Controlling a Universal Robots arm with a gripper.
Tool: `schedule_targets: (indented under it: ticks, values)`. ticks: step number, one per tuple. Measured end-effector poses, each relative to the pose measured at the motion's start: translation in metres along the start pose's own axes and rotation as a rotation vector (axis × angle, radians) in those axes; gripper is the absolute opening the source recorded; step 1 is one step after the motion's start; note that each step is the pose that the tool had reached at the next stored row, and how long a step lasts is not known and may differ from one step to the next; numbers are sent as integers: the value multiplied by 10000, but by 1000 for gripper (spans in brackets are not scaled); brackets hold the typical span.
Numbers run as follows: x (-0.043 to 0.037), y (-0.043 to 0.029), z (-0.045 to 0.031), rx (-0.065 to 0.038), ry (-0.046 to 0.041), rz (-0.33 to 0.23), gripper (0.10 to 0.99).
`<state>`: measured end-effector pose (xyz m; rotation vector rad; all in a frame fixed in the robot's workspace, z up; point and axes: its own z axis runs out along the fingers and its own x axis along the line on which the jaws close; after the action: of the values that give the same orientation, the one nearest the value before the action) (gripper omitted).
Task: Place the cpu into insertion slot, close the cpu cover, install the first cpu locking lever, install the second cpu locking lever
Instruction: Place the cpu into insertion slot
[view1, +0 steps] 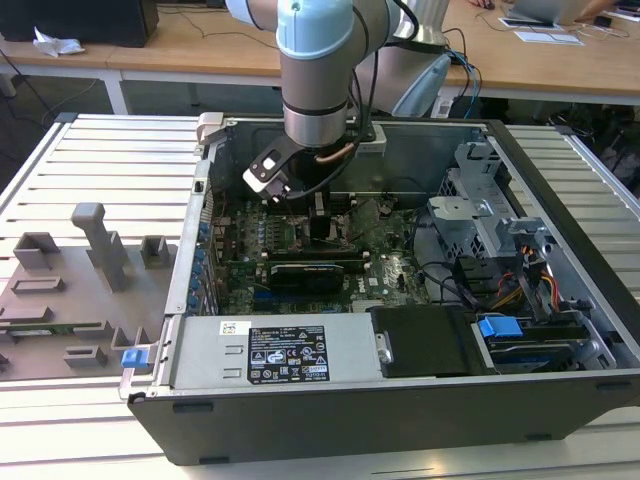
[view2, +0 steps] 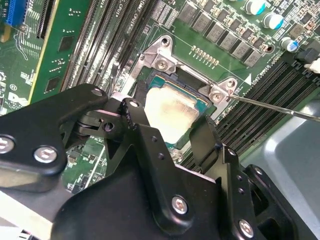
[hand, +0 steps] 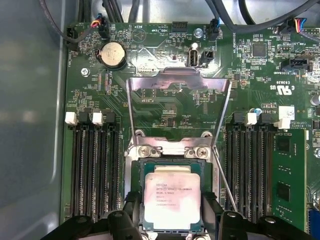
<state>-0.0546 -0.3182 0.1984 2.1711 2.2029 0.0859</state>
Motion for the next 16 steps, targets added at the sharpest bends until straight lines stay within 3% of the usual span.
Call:
schedule_targets:
  ticks: [1, 3, 8, 9, 10, 11, 12, 13, 14, 15, 16]
  values:
    - [-1, 0, -6, 4, -6, 1, 616]
    - [0, 7, -109, 2, -3, 1, 616]
    - [18, 15, -216, 2, -2, 1, 600]
    - [23, 18, -246, 2, -3, 0, 471]
    - [29, 20, -271, 1, -3, 1, 471]
    - [35, 23, -314, 2, -4, 0, 353]
    - [41, 25, -345, 1, -4, 1, 353]
    - [45, 27, -374, 2, -6, 0, 290]
    - [52, 31, -423, 2, -7, 0, 169]
    - [62, 35, -485, 2, -9, 1, 169]
    - [65, 40, -541, 2, -10, -1, 106]
